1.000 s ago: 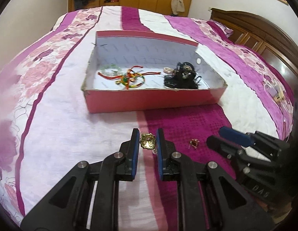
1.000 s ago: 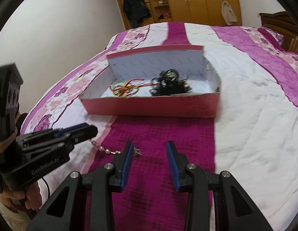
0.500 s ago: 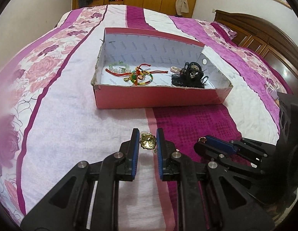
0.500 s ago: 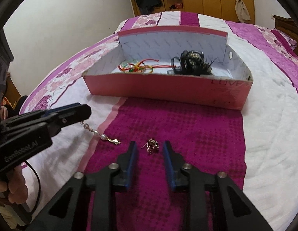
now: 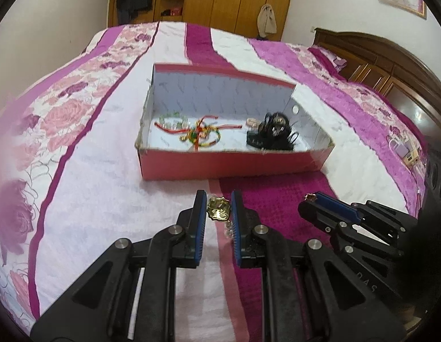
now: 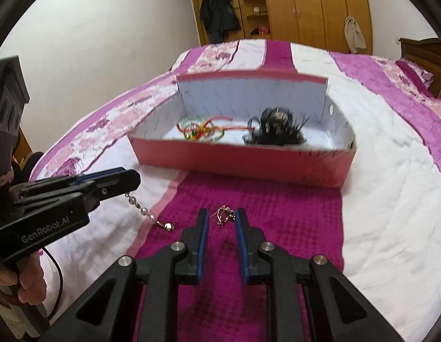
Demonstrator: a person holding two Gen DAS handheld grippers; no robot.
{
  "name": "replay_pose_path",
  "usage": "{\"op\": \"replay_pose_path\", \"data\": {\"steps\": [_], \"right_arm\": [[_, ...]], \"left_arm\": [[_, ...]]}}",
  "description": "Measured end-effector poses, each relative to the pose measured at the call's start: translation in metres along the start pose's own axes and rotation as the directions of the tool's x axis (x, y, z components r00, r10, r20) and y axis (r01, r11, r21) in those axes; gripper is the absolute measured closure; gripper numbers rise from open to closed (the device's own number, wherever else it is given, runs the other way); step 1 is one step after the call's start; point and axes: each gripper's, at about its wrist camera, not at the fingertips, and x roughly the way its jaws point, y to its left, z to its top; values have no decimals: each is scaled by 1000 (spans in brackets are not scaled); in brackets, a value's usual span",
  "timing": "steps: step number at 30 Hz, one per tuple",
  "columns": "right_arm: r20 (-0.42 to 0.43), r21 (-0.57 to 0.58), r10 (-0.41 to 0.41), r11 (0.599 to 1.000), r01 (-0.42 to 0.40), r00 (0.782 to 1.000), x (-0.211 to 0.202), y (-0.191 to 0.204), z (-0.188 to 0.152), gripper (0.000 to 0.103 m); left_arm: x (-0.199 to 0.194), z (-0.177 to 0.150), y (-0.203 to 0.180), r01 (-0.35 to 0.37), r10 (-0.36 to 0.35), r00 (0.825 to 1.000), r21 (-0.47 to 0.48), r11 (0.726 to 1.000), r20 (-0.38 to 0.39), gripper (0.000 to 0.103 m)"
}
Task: Organize jewelry
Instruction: 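Carry both gold pieces into the pink box and open both tools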
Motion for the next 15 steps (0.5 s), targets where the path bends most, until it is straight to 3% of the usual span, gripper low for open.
{"op": "replay_pose_path", "data": {"steps": [15], "right_arm": [[148, 3, -13, 1000, 13, 989, -28, 1, 27, 82]], "left_arm": [[-13, 21, -10, -5, 2, 990, 21, 1000, 138, 94]]}}
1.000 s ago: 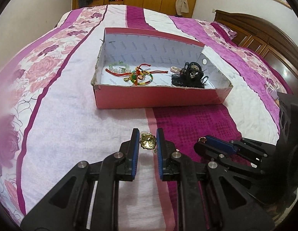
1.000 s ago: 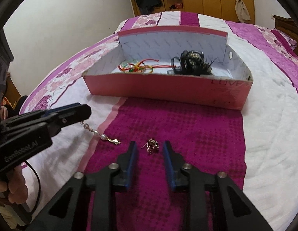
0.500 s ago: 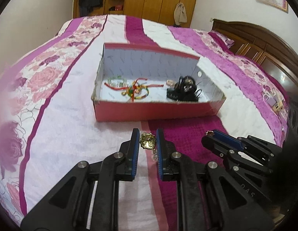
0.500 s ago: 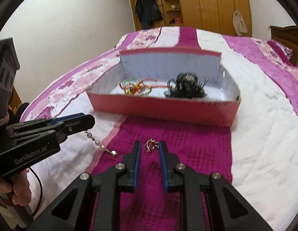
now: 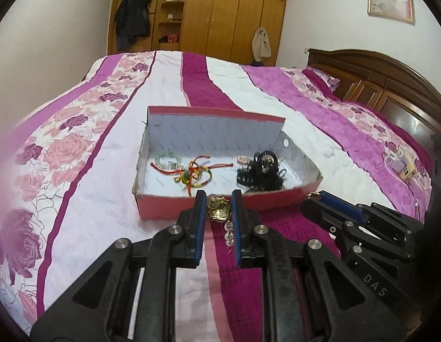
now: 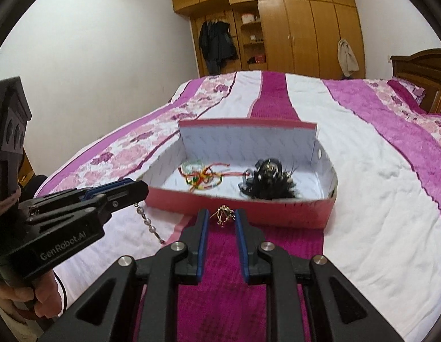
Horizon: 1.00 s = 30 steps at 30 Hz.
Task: Organize jewelry
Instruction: 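Carry both gold pieces into the pink box and open both tools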
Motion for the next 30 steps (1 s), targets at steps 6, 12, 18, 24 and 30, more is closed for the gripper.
{"op": "replay_pose_path", "data": {"steps": [6, 12, 18, 24, 30], "right_arm": [[48, 10, -19, 1000, 18, 999, -4, -5, 9, 82], [86, 23, -42, 999, 41, 995, -3, -11, 20, 82], [138, 20, -72, 997, 70, 988, -3, -15, 31, 82], [169, 19, -92, 996, 90, 981, 1, -20, 39, 82], [185, 21, -117, 993, 115, 976, 9, -26, 43, 82]], "left_arm": [[0, 6, 4, -18, 18, 999, -12, 1000, 41, 94], [4, 14, 9, -34, 35, 995, -6, 999, 88, 94], [8, 24, 13, -49, 50, 989, -8, 999, 141, 94], [15, 32, 14, -52, 54, 985, -11, 999, 162, 94], [21, 39, 10, -76, 71, 977, 17, 997, 202, 94]]}}
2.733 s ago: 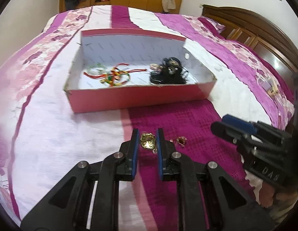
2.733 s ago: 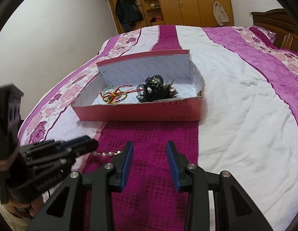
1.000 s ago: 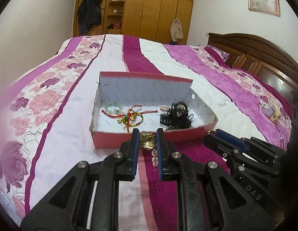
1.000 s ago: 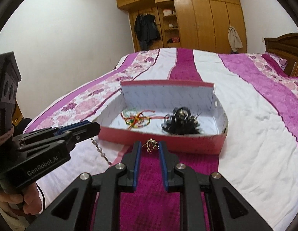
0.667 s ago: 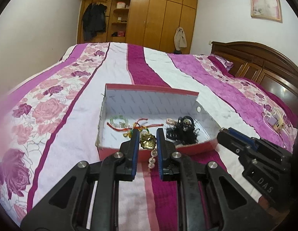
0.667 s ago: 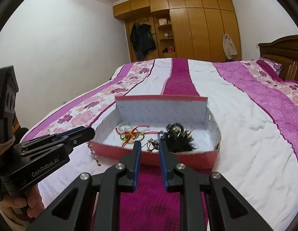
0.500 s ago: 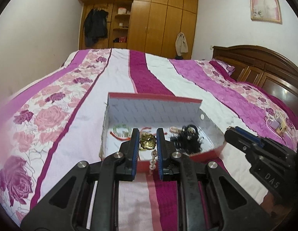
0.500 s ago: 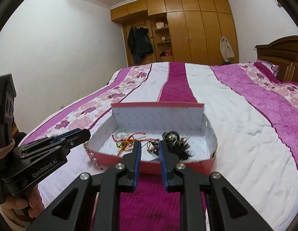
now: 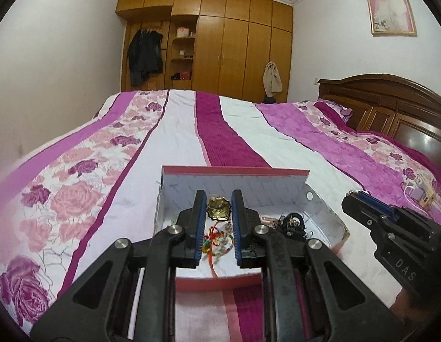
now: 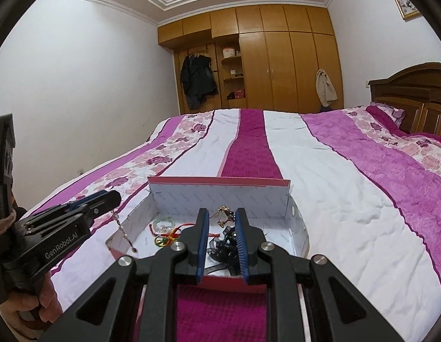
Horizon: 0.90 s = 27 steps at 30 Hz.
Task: Organize jewelry
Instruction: 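Carry both gold pieces into the pink box and open both tools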
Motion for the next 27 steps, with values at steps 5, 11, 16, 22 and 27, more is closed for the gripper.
{"op": "replay_pose_path", "data": {"steps": [5, 11, 16, 22, 27], "right_arm": [[9, -8, -18, 1000, 18, 1000, 10, -3, 1, 82], [10, 0, -33, 999, 33, 999, 23, -10, 2, 82], [5, 7, -42, 999, 42, 999, 35, -15, 3, 82], [-21, 0, -55, 998, 55, 998, 54, -19, 0, 82], [-72, -3, -58, 998, 58, 996, 73, -22, -8, 82]], "left_arm": [[9, 3, 0, 4, -4, 1000, -13, 1000, 9, 94], [23, 7, 0, 1, -1, 1000, -17, 1000, 13, 94], [36, 7, 0, -5, 6, 1000, -20, 1000, 12, 94], [57, 0, 2, -27, 26, 999, -23, 999, -33, 94], [76, -13, 9, -46, 41, 994, -45, 998, -104, 94]]}}
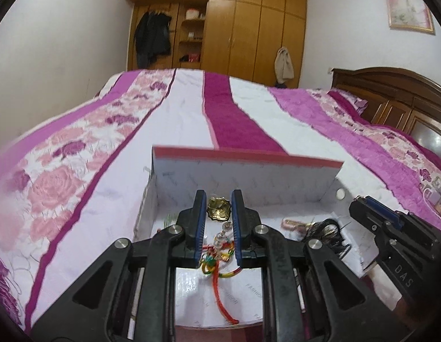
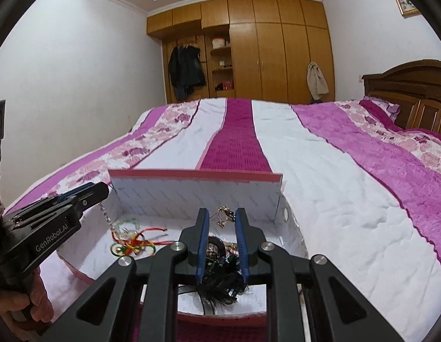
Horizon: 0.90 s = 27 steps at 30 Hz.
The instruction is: Organize jewelry
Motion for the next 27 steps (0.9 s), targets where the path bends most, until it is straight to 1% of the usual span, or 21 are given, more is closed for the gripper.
{"op": "replay_pose_path", "data": {"steps": [5, 10, 12, 13, 14, 15, 17, 23, 27], "right_arm": [[-62, 23, 7, 1000, -6, 998, 19, -7, -7, 82], [-120, 40, 28, 999, -24, 992, 32, -9, -10, 82], [-129, 49, 37, 998, -31, 991, 34, -10, -8, 81], [-135, 51, 39, 998, -33, 990, 34, -10, -8, 81], [-138, 55, 34, 998, -27, 990, 35, -11, -8, 77], [-142, 58, 31, 998, -23, 989, 35, -12, -7, 68], [-153, 80, 41, 996, -29, 987, 37, -15, -7, 59], [-167, 88, 50, 995, -35, 985, 34, -16, -5, 55], [-154, 84, 60, 995, -47, 986, 24, -13, -1, 51]], "left_arm": [[12, -6, 2, -4, 3, 998, -16, 1000, -60, 94], [19, -8, 3, 1, -4, 995, -33, 999, -103, 92], [23, -9, 3, 7, -12, 991, -39, 999, -132, 87], [25, -9, 3, 7, -13, 990, -42, 999, -144, 78], [25, -9, 3, 5, -11, 989, -43, 999, -148, 74], [25, -9, 2, 2, -8, 989, -41, 999, -147, 74], [23, -8, 1, -1, -3, 990, -34, 999, -143, 72], [18, -5, 1, 0, -5, 989, -35, 999, -147, 71], [8, -1, 2, 0, -6, 990, -39, 999, -138, 71]]}}
